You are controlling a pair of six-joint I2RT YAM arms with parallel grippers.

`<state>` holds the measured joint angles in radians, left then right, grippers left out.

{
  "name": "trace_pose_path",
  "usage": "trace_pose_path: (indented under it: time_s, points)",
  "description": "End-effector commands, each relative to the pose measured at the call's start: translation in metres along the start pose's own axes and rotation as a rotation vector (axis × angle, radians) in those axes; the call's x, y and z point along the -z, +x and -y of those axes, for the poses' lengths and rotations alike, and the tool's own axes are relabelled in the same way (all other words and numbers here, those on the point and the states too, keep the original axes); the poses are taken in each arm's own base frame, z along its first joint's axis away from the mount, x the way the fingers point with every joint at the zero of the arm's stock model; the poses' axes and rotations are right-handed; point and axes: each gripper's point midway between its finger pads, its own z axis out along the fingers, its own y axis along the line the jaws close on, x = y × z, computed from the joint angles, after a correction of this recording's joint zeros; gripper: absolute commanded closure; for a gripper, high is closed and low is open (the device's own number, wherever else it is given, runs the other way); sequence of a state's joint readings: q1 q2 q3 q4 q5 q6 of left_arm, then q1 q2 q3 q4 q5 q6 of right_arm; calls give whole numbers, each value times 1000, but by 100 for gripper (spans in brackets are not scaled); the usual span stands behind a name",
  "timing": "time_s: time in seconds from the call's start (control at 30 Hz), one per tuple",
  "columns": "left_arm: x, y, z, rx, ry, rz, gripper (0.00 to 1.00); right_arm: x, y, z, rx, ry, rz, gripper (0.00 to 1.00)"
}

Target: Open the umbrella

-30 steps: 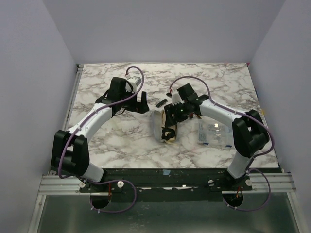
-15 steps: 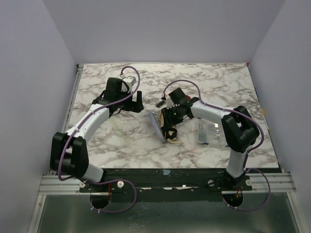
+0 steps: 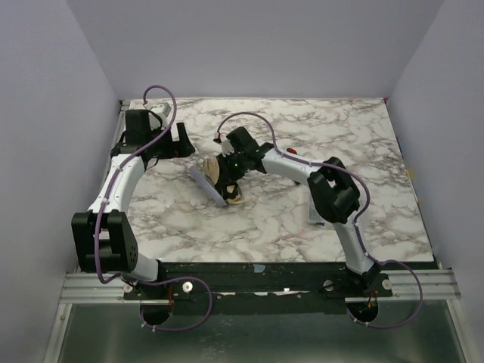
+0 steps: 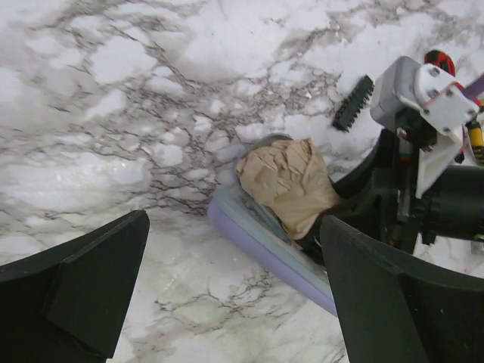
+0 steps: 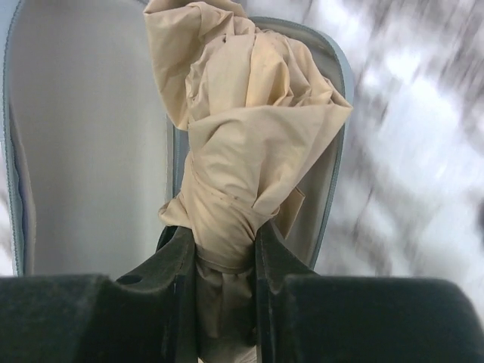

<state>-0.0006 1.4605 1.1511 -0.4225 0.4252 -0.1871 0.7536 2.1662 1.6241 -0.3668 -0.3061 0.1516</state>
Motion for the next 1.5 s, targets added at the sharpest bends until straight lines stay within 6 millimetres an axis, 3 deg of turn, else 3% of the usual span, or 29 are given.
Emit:
trace_pose_path:
  time_s: [0.0, 0.07, 0.17, 0.27, 0.3, 0.47, 0.6, 0.73, 0.87, 1.03, 1.3, 1.47]
  points:
    - [27, -25, -13, -17, -10, 60, 2, -52, -45, 58, -23, 147, 122, 100]
    - [35, -23, -25, -4, -37, 64, 2, -63, -74, 76, -32, 184, 184, 100]
    - [44, -16, -38, 14, -64, 60, 1, -72, -105, 131, -39, 353, 283, 100]
    - [51, -13, -42, 3, -66, 65, 2, -54, -140, 189, -69, 479, 412, 100]
    - [53, -13, -41, -7, -58, 68, 2, -46, -152, 199, -67, 475, 448, 100]
    - [57, -28, -41, -51, -45, 111, 2, 13, -219, 222, 75, 473, 675, 100]
    - [59, -53, -43, -72, -37, 141, 2, 56, -254, 234, 136, 534, 803, 100]
    - [67, -86, -37, -145, -25, 206, 2, 103, -283, 224, 166, 523, 932, 100]
    - [80, -127, -37, -196, -69, 318, 1, 157, -312, 191, 211, 430, 1068, 100]
    - [95, -165, -32, -231, -87, 478, 2, 204, -330, 144, 226, 277, 1147, 100]
    - [108, -174, 24, -312, 216, 391, 1, 269, -328, 85, 154, 97, 1179, 100]
    - [112, -160, 73, -320, 424, 408, 1, 298, -307, 71, -163, 19, 1162, 100]
